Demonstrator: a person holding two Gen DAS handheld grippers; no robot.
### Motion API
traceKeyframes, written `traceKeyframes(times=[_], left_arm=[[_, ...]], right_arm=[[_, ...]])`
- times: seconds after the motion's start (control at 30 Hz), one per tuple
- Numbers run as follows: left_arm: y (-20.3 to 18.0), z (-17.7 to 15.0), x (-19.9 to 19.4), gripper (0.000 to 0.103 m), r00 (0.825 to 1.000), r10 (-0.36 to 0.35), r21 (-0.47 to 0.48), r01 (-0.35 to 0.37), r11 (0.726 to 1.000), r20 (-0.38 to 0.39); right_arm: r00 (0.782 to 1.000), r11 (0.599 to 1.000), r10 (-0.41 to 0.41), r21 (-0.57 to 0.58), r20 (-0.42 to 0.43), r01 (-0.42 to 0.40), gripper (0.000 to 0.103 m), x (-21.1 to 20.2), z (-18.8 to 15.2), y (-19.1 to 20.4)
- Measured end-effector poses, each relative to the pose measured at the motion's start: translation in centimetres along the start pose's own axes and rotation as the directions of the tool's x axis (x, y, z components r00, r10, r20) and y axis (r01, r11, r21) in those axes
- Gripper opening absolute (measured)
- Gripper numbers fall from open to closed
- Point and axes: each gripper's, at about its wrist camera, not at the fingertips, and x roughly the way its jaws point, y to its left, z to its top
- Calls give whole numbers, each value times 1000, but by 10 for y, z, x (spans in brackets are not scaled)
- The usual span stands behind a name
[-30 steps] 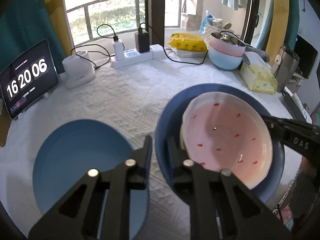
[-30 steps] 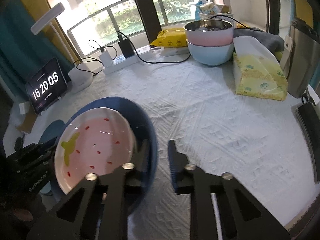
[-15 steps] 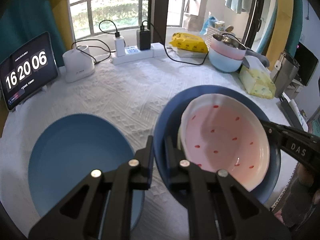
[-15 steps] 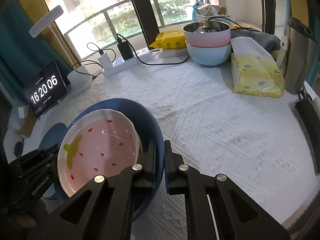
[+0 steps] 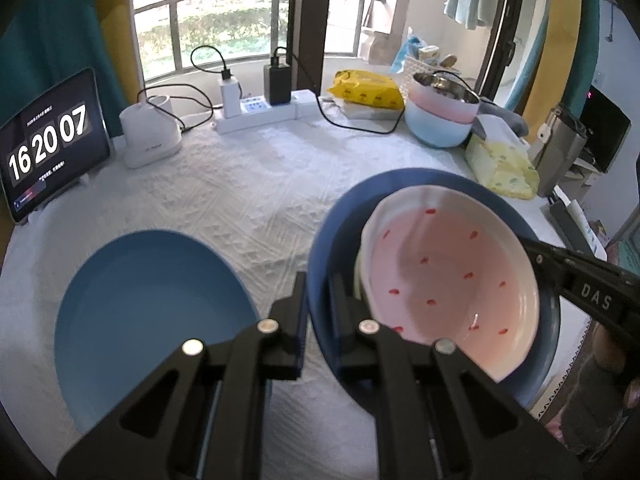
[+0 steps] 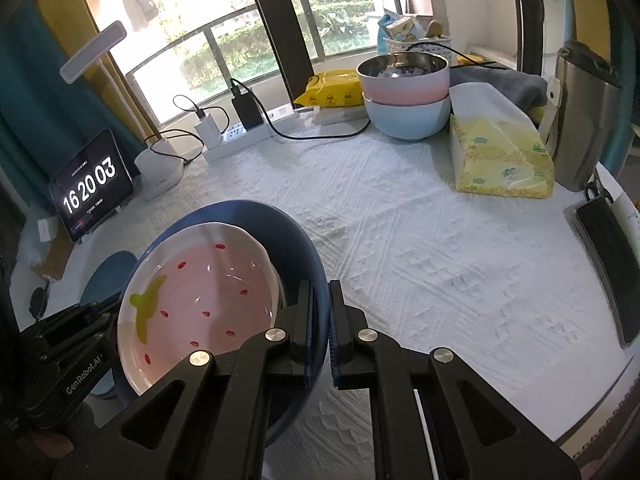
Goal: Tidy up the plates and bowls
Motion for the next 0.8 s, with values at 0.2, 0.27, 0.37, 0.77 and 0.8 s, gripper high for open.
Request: traceKeyframes(times=[0.2, 0.27, 0.37, 0.77, 0.8], left_arm=[[-2, 1, -8, 7, 1000, -5, 3, 4, 1000, 13], [-4, 2, -11, 7, 1000, -5, 4, 4, 1000, 19], [-5, 2, -17, 7, 1000, -4, 3, 4, 1000, 29], [0, 3, -40, 7, 997, -6, -7, 7, 1000, 73], [2, 3, -42, 7, 997, -6, -10, 6, 1000, 78]], right_arm=[[1000, 1000, 1, 1, 18, -1, 9, -9, 1, -2], [1000, 1000, 2, 0, 24, -2, 9, -13, 1, -2], [999, 1000, 4, -2, 34, -4, 9, -19, 1, 0], [997, 1000, 8, -28, 76, -6, 9, -38, 7, 12], [997, 999, 9, -33, 79, -6, 9, -40, 7, 15]])
